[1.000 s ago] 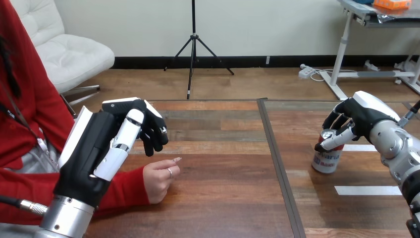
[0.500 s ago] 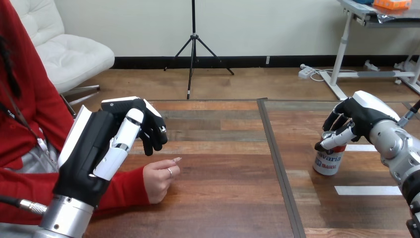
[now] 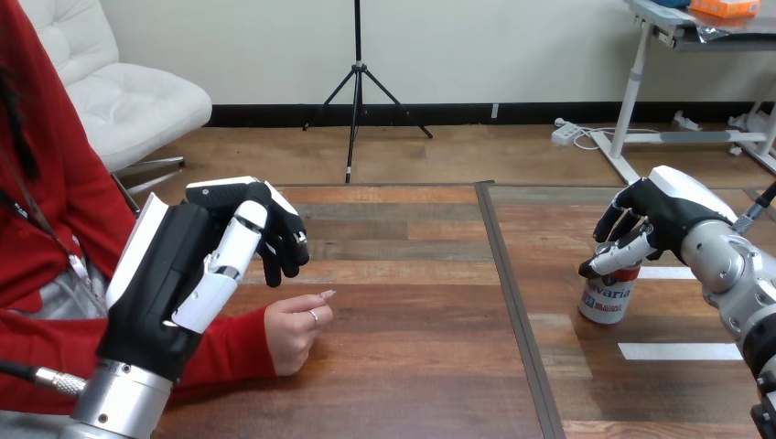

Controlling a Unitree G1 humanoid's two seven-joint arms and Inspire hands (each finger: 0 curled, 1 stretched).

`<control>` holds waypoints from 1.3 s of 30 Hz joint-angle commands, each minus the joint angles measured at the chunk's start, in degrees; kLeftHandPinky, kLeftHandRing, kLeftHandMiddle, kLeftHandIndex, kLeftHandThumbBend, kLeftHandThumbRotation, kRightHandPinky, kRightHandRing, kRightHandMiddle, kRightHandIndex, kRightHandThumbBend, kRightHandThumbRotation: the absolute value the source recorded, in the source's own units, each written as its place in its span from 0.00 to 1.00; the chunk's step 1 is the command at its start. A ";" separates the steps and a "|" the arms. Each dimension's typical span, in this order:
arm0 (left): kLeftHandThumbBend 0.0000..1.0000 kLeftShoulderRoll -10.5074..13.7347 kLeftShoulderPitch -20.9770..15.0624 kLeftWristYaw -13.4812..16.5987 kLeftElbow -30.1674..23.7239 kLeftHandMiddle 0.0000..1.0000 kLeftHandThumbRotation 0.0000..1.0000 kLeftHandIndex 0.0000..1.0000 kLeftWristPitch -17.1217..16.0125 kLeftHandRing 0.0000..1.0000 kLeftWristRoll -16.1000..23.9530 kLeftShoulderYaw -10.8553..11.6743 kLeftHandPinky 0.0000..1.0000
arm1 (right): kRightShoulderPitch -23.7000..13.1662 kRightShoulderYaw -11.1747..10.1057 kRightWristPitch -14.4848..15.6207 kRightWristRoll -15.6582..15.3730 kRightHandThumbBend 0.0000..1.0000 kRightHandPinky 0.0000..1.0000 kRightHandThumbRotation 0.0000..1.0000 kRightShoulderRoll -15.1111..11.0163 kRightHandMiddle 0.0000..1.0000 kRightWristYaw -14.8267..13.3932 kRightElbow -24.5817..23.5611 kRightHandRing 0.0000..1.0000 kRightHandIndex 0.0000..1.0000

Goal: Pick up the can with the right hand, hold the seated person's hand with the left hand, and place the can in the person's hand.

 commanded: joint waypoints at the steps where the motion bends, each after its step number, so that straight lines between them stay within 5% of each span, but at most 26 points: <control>1: 0.00 0.81 -2.59 0.55 -1.36 0.36 0.77 0.34 -1.20 0.32 -0.25 1.14 0.20 | -2.27 0.34 -1.69 -0.23 0.79 0.48 0.00 -1.63 0.53 -0.81 -1.17 0.51 0.49; 23: 0.00 0.80 -2.86 0.92 -0.88 0.39 0.62 0.38 -2.74 0.36 -0.11 1.60 0.22 | -2.97 0.25 -1.97 -0.19 0.82 0.47 0.00 -2.23 0.52 0.92 -1.78 0.51 0.47; 39: 0.00 0.71 -2.55 1.52 -1.81 0.39 0.60 0.37 -1.81 0.36 1.18 1.64 0.22 | -2.99 1.66 -1.03 -1.48 0.92 0.57 0.10 -2.77 0.62 3.19 -1.79 0.60 0.57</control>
